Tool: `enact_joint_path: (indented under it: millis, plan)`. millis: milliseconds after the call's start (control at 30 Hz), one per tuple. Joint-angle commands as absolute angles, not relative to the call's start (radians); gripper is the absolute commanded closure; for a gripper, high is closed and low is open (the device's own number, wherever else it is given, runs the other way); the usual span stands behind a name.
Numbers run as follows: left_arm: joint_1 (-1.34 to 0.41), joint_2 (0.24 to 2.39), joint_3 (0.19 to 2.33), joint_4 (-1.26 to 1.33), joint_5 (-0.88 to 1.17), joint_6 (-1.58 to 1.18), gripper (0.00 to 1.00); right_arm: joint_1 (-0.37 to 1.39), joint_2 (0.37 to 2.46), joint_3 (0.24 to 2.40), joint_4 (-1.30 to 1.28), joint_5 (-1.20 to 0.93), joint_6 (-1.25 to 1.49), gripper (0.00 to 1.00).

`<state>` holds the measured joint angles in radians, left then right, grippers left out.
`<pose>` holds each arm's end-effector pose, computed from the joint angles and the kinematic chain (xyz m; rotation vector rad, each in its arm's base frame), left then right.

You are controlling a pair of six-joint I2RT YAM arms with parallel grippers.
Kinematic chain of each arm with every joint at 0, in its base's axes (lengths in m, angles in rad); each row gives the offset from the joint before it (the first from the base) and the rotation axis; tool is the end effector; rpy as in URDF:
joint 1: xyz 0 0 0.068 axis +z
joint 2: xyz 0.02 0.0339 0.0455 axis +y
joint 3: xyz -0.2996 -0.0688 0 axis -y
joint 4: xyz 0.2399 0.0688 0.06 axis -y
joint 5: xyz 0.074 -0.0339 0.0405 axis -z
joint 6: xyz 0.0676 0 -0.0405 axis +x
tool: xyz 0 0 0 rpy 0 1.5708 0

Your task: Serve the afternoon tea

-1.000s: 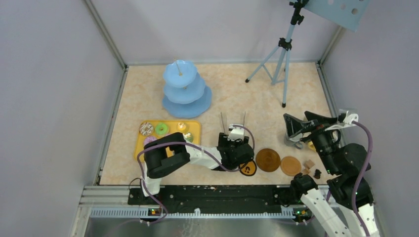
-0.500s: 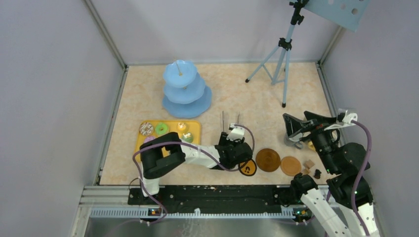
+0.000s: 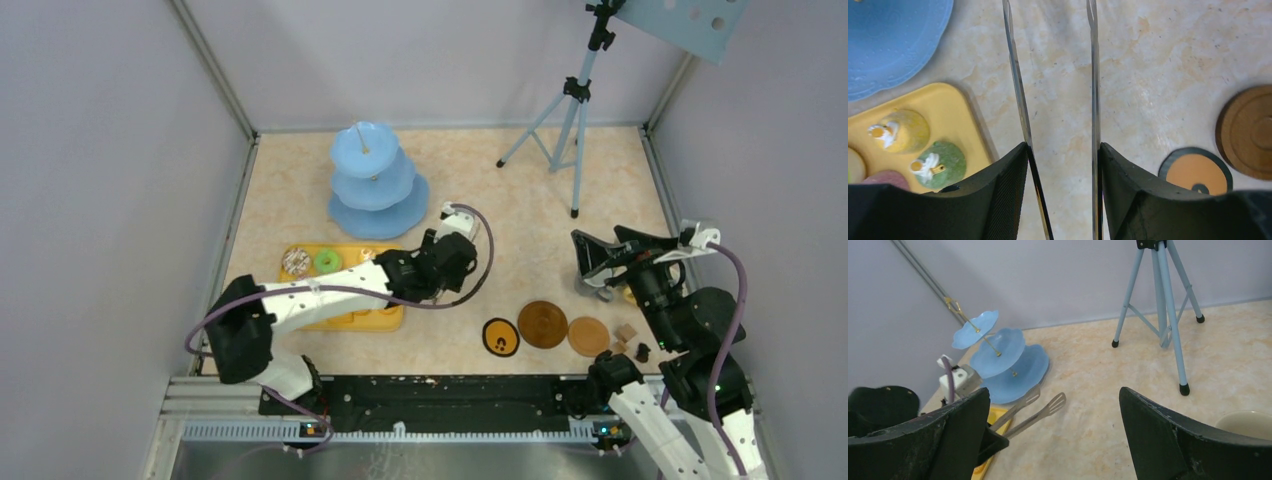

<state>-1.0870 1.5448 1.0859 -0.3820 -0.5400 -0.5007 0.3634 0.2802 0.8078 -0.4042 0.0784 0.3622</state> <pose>0.1898 -0.2865 0.2622 0.4239 2.2305 -0.1770 0.0481 0.0126 0.3864 0.0643 1.4686 0.5360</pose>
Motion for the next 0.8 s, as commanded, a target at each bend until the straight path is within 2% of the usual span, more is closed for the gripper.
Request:
enact_joint_path:
  millis: [0,167,367,600,767]
  plan:
    - [-1.030,1.389,1.190,-0.623,-0.347,-0.395,0.41,0.359,0.291,0.787,-0.362,0.092,0.351,0.01]
    - [-0.958,1.319,1.334,-0.917,-0.248,-0.435,0.40,0.359,0.308,0.778,-0.349,0.081,0.347,0.01]
    - [-0.928,1.233,1.428,-1.241,-0.305,-0.582,0.40,0.359,0.311,0.747,-0.306,0.069,0.350,0.01]
    - [-0.898,1.126,1.366,-1.381,-0.451,-0.697,0.40,0.359,0.343,0.733,-0.282,0.051,0.353,0.01]
    - [-0.833,1.092,1.286,-1.315,-0.465,-0.646,0.40,0.359,0.348,0.720,-0.264,0.035,0.361,0.01]
